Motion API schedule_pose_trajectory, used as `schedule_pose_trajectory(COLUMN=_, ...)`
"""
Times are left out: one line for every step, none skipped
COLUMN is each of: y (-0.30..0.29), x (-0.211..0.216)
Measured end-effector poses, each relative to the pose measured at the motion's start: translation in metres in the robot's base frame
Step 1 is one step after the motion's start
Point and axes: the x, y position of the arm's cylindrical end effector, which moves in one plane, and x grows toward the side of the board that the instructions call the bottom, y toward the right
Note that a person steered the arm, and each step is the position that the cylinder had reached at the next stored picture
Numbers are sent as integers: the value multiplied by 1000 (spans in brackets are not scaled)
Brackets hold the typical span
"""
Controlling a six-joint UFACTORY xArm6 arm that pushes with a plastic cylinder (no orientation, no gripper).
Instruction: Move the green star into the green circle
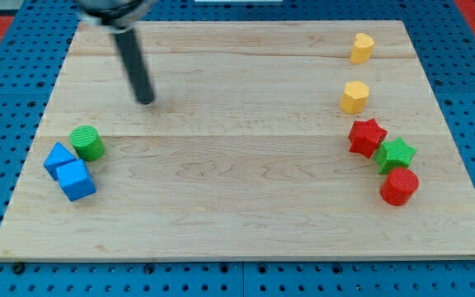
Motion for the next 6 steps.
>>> schedule_pose_trajectory(y=113, x=-19)
schedule_pose_trajectory(y=198, x=-10)
schedule_pose_trajectory(y=242, x=15)
schedule_pose_trajectory(y=258, x=1)
schedule_pose_trajectory(y=288, x=-37)
schedule_pose_trajectory(y=342, x=-53)
